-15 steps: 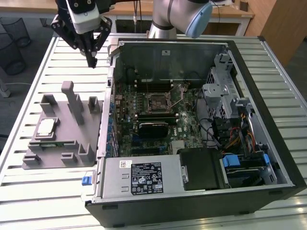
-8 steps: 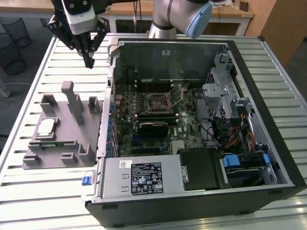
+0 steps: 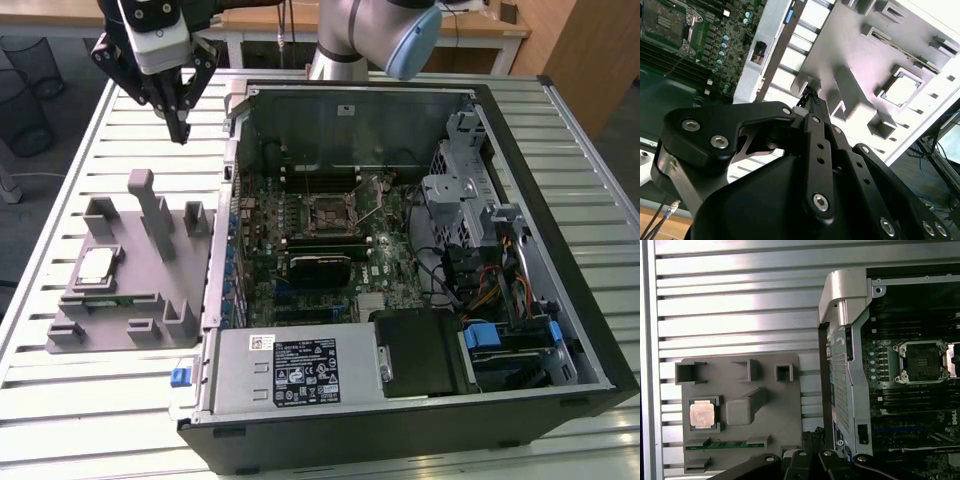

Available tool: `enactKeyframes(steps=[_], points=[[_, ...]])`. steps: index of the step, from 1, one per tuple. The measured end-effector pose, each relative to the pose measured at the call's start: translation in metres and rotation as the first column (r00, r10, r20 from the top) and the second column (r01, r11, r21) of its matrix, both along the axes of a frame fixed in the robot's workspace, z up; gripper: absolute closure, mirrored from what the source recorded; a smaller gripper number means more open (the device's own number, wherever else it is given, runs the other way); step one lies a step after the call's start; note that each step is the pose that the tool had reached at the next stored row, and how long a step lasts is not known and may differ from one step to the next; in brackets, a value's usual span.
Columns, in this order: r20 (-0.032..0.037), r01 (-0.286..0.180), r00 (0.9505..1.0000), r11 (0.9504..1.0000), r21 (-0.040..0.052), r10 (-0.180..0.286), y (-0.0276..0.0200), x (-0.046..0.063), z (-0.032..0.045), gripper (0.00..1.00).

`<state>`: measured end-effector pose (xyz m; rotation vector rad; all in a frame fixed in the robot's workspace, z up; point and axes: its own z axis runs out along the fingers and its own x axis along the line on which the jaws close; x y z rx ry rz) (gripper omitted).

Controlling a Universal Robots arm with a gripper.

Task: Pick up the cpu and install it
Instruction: 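Reach for the cpu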

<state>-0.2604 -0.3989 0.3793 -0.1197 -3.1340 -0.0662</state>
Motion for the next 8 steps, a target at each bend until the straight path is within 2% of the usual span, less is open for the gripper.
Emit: enactKeyframes(steps=[8], points=[[-0.0031,0.0,1.0,1.0,0.0001,0.0,0.0,-0.0086,-0.0012,0.89]])
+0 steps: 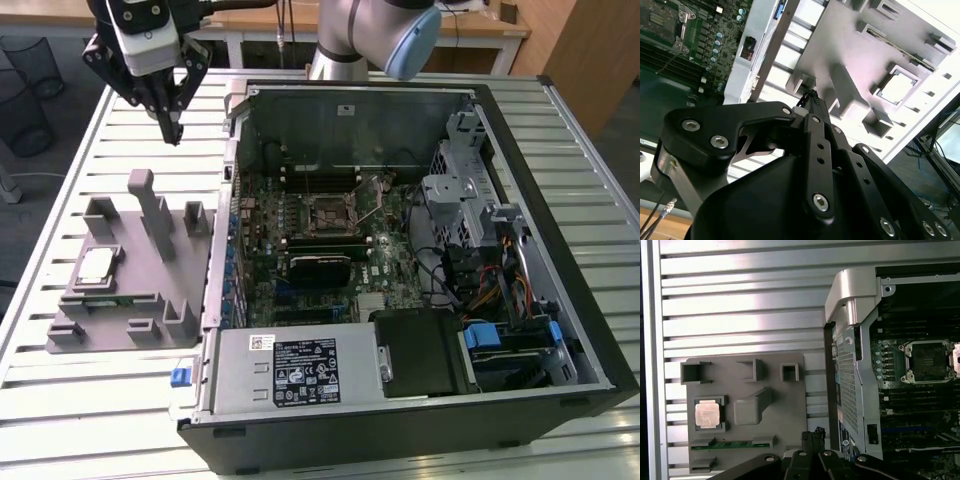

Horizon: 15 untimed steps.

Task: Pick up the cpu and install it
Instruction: 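Reach for the cpu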

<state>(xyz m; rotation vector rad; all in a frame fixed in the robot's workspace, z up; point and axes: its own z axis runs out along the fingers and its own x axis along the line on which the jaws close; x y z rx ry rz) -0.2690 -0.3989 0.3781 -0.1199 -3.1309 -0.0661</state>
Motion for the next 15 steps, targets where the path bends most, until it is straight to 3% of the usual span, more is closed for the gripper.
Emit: enactKeyframes(steps=[15], points=[[-0.0048,0.0,1.0,1.0,0.0,0.0,0.0,-0.017,-0.002,0.89]])
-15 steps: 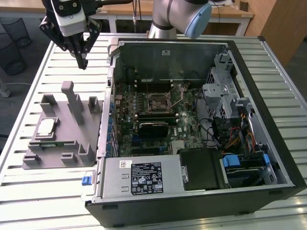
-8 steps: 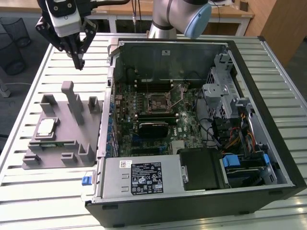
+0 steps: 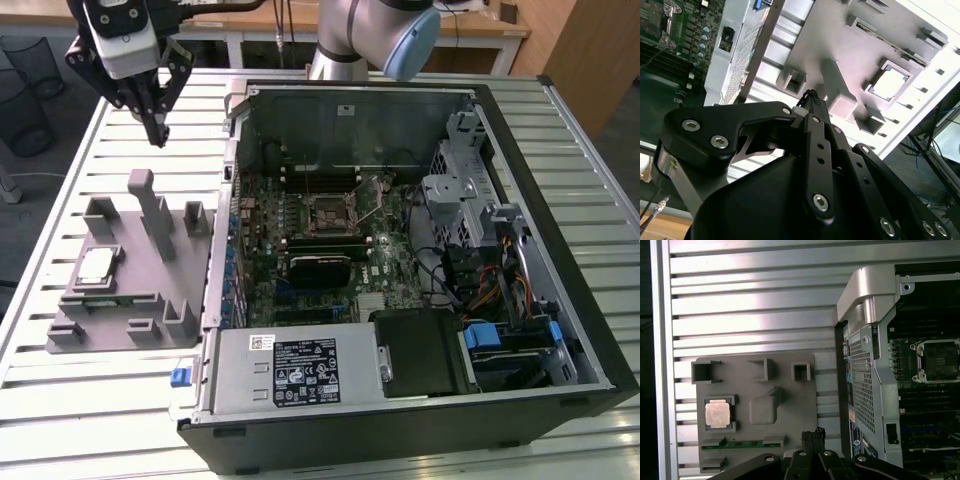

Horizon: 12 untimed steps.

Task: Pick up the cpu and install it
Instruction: 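Reach for the cpu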

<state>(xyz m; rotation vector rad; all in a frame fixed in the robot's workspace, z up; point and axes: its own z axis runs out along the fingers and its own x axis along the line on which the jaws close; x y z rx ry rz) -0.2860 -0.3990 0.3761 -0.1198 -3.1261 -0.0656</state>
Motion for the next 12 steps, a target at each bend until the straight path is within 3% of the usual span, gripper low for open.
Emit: enactKeyframes(steps=[12], points=[[-0.0042,0.0,1.0,1.0,0.0,0.0,0.0,-0.013,-0.0017,0.89]])
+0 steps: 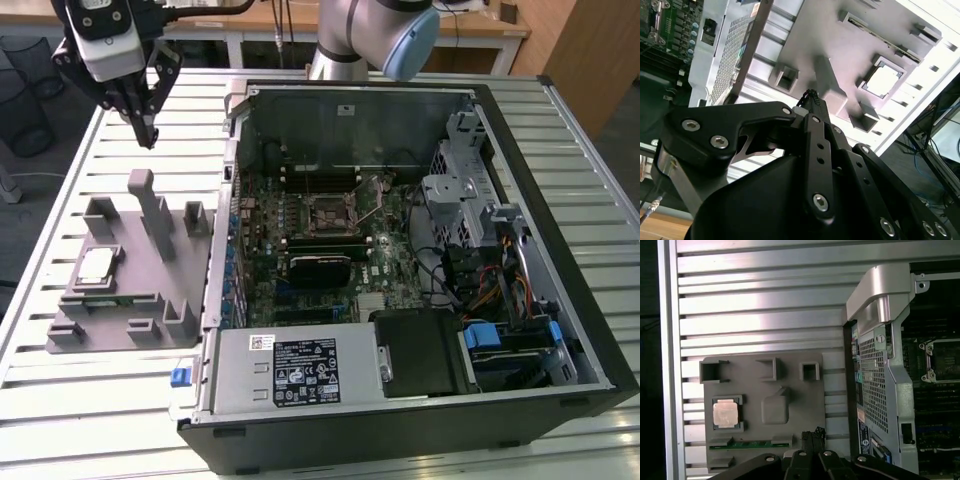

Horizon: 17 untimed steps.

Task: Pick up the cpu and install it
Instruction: 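Reach for the cpu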

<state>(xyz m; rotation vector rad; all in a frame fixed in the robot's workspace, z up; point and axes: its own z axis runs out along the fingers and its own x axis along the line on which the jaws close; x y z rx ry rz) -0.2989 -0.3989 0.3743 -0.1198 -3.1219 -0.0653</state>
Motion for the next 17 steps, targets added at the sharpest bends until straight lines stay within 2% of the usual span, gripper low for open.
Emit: enactKeyframes(steps=[7,12,17], points=[[-0.0083,0.0,1.0,1.0,0.0,0.0,0.0,-0.007,-0.0018,0.89],[-0.012,0.0,0.9999,1.0,-0.0001,0.0,-0.0004,-0.019,-0.003,0.89],[-0.0123,0.0,0.9999,1.0,0.0,0.0,-0.0013,-0.033,-0.005,0.89]])
